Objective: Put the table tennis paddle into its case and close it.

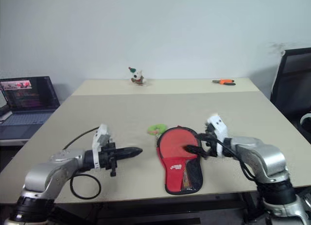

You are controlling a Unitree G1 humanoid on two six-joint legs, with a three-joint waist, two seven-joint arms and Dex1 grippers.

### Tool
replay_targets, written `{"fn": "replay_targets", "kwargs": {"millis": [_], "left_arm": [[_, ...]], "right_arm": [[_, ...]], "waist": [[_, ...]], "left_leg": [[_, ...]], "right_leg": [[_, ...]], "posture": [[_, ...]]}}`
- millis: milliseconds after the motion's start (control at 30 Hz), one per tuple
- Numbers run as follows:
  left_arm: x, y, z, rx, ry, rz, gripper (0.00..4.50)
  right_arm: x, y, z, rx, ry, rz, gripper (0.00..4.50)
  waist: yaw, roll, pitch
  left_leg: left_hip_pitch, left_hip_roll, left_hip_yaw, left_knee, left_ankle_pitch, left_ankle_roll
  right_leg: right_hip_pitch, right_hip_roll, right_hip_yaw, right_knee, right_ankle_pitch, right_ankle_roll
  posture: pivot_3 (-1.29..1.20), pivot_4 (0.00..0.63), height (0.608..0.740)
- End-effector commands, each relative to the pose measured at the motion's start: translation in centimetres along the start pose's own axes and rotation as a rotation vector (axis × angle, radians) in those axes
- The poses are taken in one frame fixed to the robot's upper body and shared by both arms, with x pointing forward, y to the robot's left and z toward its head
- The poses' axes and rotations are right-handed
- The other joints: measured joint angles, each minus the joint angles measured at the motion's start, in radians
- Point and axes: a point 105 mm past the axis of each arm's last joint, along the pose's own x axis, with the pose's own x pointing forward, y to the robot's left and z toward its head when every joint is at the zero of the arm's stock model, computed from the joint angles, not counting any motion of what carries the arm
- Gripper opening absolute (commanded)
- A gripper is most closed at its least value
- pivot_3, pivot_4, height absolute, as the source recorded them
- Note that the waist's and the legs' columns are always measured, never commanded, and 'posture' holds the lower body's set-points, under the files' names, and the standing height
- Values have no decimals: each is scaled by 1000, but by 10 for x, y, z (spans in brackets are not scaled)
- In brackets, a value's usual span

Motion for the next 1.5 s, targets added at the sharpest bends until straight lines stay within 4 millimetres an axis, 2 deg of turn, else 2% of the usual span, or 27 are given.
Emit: {"fn": "replay_targets", "kwargs": {"millis": [33, 167, 267, 400, 633, 800, 1033, 1133, 1500], "left_arm": [[3, 22, 11, 55, -25, 122, 550], [12, 42, 18, 84, -42, 216, 1906], [21, 53, 21, 104, -46, 257, 3016], [46, 76, 32, 91, -50, 334, 4489], [82, 99, 34, 74, 42, 359, 4489], [99, 97, 23, 103, 133, 344, 4489], [108, 94, 3, 108, 211, 349, 4489], [109, 94, -3, 105, 225, 366, 3925], [114, 93, -12, 61, 213, 392, 225]], "right_arm": [[16, -10, 0, -29, -18, -77, 4500], [28, -11, -19, -86, 40, -104, 4500], [31, -9, -24, -90, 45, -98, 4500], [32, -8, -29, -95, 54, -104, 4500], [35, -11, -29, -86, 48, -142, 4500], [35, -14, -32, -75, 54, -183, 4500], [33, -16, -36, -66, 55, -215, 4500], [34, -15, -36, -66, 53, -216, 4500], [34, -14, -33, -120, 49, -230, 4500]], "waist": [[3, 0, 0], [16, 0, 0], [17, 0, 0], [20, 0, 0], [13, 0, 0], [12, 0, 0], [14, 0, 0], [13, -1, 0], [13, -1, 0]], "left_leg": [[0, -1, 0, 0, 0, 0], [-2, -3, 0, 0, 0, 0], [-4, -3, -1, 0, 0, 0], [-6, -3, -3, 2, 0, 0], [-6, -4, -1, 1, 0, 0], [-7, -4, 0, 1, 0, 1], [-7, -4, -1, 1, 0, 1], [-7, -4, -1, 1, 0, 1], [-6, -4, -1, 2, 0, 1]], "right_leg": [[0, 0, 0, 0, 0, 0], [-1, -1, 0, -1, 1, 2], [-2, -2, -2, -2, 1, 2], [-2, -1, -4, -2, 1, 2], [-2, -1, -7, -3, 1, 2], [-3, -1, -7, -4, 1, 2], [-3, -1, -7, -3, 1, 2], [-3, -1, -7, -3, 1, 2], [-3, -1, -7, -1, 1, 2]], "posture": [[0, 150, 740], [0, 150, 740], [0, 150, 740], [0, 150, 740], [0, 150, 740], [0, 150, 740], [0, 150, 740], [0, 150, 740], [0, 150, 740]]}}
